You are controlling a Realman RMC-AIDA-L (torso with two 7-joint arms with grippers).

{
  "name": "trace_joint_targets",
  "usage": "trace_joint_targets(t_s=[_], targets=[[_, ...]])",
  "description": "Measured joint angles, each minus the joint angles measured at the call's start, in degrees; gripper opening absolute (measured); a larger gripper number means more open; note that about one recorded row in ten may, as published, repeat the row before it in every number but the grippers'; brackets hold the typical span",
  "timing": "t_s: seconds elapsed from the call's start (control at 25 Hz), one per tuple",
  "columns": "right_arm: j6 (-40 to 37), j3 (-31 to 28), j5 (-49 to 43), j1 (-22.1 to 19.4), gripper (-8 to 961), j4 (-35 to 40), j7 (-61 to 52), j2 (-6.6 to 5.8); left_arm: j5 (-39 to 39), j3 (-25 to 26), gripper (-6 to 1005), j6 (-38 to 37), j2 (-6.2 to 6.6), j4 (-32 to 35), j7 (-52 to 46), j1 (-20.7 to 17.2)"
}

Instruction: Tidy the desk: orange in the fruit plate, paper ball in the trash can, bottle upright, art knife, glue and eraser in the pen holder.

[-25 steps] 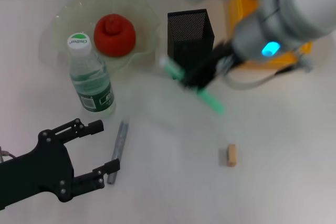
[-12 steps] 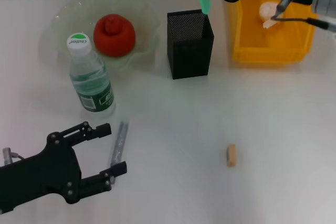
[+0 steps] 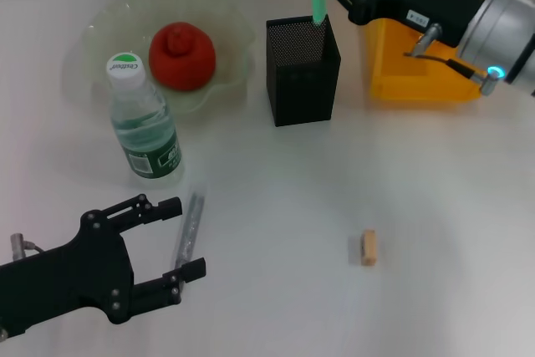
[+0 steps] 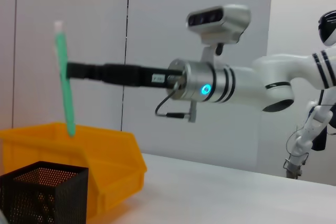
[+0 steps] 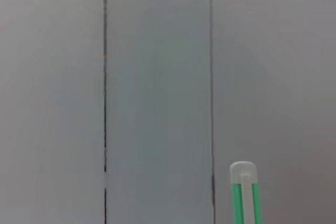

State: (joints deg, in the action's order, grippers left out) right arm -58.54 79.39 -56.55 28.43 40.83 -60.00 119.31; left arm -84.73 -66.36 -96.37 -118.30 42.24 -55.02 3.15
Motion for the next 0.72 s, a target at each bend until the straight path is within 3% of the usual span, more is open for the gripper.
trace_joint_targets(t_s=[0.32, 0.68, 0.72], targets=[[0.0, -1.3, 0.4, 3.1, 287, -7.3, 2.4, 0.08, 0.0, 0.0, 741, 0.1, 0.01, -1.0, 0.0, 0.4], [-1.0, -1.4, 0.5, 0.8, 309, -6.6, 2.6, 0.09, 0.0, 0.0, 740, 0.1, 0.00, -1.1, 0.0, 0.5], [-2.0, -1.4, 0.4, -0.5, 348, -4.6, 0.8, 0.07, 0.0, -0.1, 740, 0.1, 0.01, -1.1, 0.0, 0.5]])
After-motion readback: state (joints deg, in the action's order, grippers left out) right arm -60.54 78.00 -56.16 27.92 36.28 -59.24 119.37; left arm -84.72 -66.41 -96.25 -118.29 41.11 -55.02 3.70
